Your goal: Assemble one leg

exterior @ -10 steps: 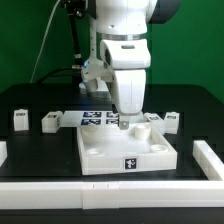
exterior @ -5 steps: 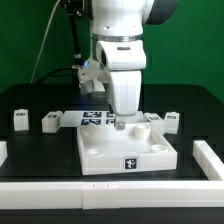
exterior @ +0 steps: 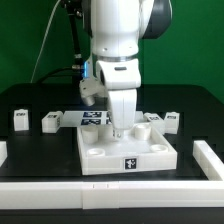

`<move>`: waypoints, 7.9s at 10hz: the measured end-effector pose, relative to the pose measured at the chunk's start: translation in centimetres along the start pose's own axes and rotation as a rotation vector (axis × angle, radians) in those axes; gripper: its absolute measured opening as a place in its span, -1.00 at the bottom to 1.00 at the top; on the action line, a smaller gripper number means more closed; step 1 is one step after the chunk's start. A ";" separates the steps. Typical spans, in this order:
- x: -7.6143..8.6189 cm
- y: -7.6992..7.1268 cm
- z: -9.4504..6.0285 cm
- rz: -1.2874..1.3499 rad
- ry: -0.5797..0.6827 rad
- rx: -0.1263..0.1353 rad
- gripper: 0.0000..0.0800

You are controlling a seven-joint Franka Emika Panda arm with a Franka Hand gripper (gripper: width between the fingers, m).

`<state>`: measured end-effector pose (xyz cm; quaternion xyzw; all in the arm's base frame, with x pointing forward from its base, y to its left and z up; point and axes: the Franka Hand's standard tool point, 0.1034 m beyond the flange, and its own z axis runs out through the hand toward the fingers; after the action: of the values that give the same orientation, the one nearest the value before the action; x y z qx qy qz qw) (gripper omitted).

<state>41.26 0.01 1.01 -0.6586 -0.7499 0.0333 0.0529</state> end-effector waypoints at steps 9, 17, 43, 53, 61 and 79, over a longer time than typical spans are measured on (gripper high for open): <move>-1.2 1.0 -0.4 0.016 -0.001 -0.012 -0.84; -0.5 3.7 -0.6 0.064 0.001 -0.042 -0.84; 4.8 5.3 -4.7 0.301 -0.004 -0.134 0.62; 8.0 1.1 -4.9 1.334 0.084 -0.113 0.62; 11.2 -0.3 -3.0 2.267 0.168 0.032 0.62; 15.4 -2.5 -1.3 1.923 -0.505 0.867 0.62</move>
Offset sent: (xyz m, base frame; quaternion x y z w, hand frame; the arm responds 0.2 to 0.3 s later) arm 0.0000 0.0000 0.0000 0.0000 0.0000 0.0000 1.0000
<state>37.04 14.89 3.09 -0.8701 0.1665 0.4576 0.0767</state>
